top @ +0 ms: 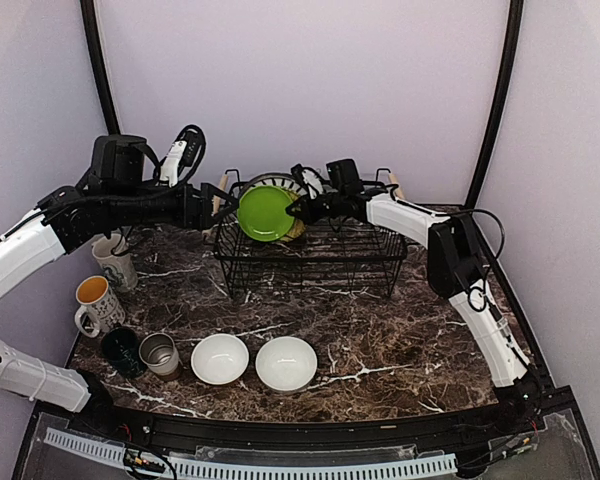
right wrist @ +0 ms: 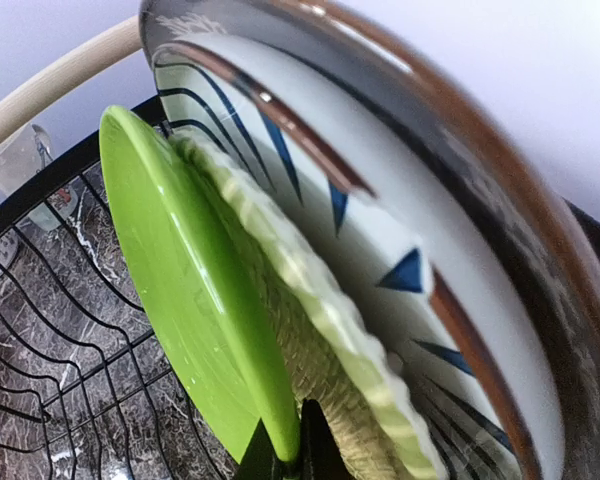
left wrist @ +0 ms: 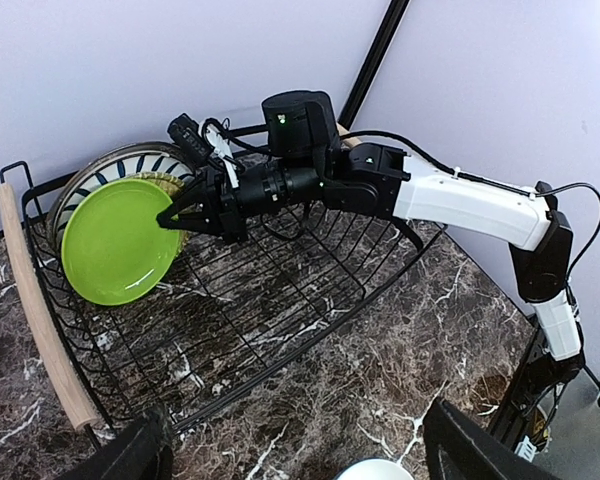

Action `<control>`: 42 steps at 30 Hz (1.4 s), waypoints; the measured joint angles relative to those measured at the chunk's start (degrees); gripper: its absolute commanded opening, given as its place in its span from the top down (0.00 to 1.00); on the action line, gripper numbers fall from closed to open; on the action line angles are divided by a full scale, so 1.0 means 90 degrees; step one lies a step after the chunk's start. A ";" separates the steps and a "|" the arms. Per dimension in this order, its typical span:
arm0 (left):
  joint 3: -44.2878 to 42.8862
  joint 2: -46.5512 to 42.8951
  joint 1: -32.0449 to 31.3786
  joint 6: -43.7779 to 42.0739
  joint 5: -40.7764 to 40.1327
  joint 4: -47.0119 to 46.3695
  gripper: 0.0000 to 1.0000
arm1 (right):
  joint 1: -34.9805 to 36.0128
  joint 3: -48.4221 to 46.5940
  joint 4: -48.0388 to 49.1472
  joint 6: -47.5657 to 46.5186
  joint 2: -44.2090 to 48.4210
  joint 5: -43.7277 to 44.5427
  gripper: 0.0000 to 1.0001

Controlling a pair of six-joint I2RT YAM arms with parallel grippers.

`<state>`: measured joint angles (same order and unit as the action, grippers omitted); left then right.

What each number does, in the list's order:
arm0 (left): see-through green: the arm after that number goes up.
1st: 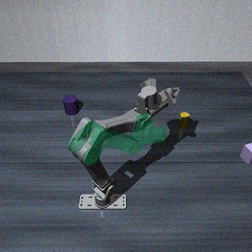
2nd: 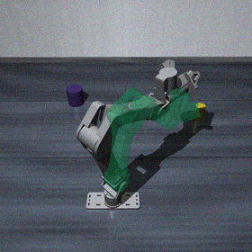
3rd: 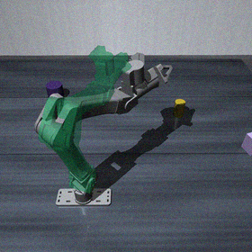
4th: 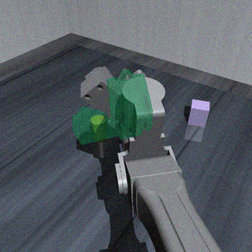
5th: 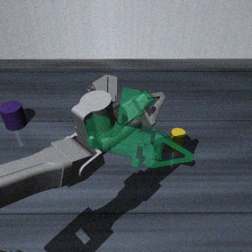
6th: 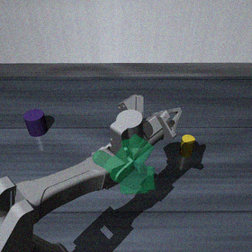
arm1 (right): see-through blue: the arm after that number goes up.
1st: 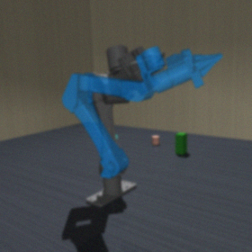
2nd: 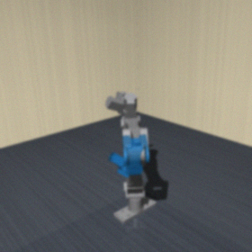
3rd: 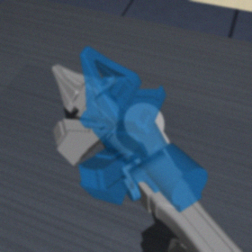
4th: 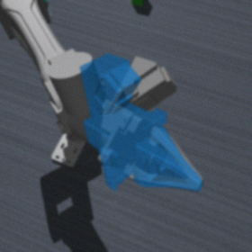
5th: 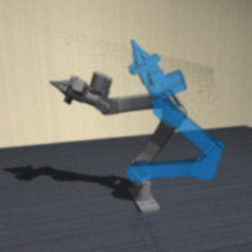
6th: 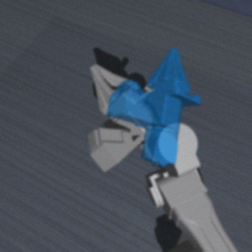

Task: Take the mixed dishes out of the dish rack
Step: Grab the plate from the dish rack, then place the plate at the center of the board.

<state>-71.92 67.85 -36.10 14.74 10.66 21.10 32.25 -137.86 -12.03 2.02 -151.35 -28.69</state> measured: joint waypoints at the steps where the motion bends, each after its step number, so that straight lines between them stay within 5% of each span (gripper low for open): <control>1: 0.0000 0.0000 0.0000 -0.0002 0.0010 0.0000 0.14 | 0.0024 -0.0005 0.0002 -0.0010 0.0002 0.0002 1.00; 8: 0.0000 -0.0049 0.0029 0.0000 0.0039 -0.0058 0.13 | 0.0221 0.0165 -0.0457 -0.0338 0.0534 0.0420 1.00; 18: -0.0007 -0.0255 0.0032 -0.0002 -0.0177 -0.0136 0.12 | 0.0452 0.1909 -0.0634 -0.0342 0.3708 0.1608 1.00; 35: -0.0449 -0.0189 0.0083 -0.0296 -0.0423 -0.0148 0.09 | 0.0532 0.7538 -0.2844 0.0862 0.8956 0.0969 1.00; 42: -0.0420 0.0080 0.0085 -0.0168 -0.0255 -0.0274 0.06 | 0.0532 0.8769 -0.3298 0.1399 0.9658 0.0323 1.00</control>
<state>-75.70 68.58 -35.33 13.23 8.36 18.63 37.04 -58.94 -41.71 14.61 -64.42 -25.78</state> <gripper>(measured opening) 0.927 0.031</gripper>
